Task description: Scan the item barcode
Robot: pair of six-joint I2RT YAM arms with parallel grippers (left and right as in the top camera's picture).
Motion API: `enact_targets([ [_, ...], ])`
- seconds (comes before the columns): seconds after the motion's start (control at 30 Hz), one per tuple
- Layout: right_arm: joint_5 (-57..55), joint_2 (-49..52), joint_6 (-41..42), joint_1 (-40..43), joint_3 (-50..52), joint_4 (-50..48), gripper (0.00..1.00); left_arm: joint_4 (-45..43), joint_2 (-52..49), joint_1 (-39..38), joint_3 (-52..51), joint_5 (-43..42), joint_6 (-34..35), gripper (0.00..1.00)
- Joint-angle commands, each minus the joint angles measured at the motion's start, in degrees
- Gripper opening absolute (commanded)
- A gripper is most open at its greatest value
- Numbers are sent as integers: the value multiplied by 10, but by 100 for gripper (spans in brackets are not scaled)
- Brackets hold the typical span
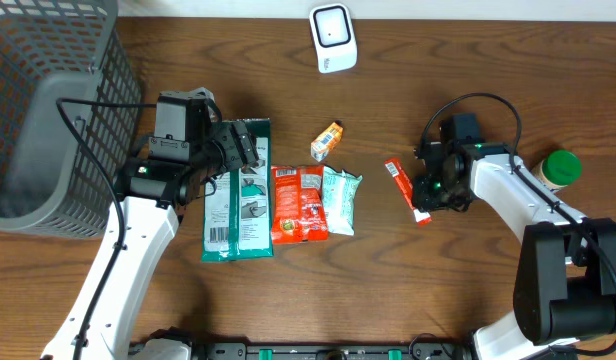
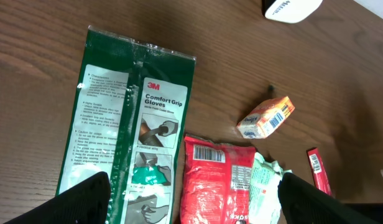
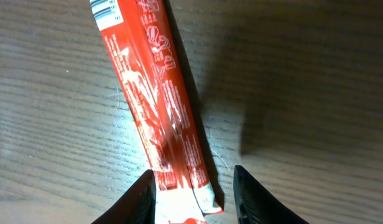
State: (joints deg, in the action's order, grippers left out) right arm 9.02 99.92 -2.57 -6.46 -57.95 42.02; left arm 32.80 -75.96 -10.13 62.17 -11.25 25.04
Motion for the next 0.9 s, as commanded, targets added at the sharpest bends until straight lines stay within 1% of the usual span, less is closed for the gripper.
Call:
enact_targets([
  [0.0,5,5,-2,-5,9,-6,35,0,-1,2,4,2,-10,86],
  [0.3,2,5,-3,-8,44,-35,35,0,-1,2,4,2,-10,86],
  [0.43,2,5,-3,-8,57,-40,30,0,-1,2,4,2,-10,86],
  [0.57,-14,5,-3,-7,53,-39,13,0,-1,2,4,2,-10,86],
  [0.67,-15,5,-3,-7,41,-38,16,0,-1,2,4,2,-10,87],
  [0.77,-15,5,-3,-7,29,-32,14,0,-1,2,4,2,-10,86],
  [0.83,-15,5,-3,-7,24,-28,8,0,-1,2,4,2,-10,86],
  [0.87,-15,5,-3,-7,23,-28,1,0,-1,2,4,2,-10,86],
])
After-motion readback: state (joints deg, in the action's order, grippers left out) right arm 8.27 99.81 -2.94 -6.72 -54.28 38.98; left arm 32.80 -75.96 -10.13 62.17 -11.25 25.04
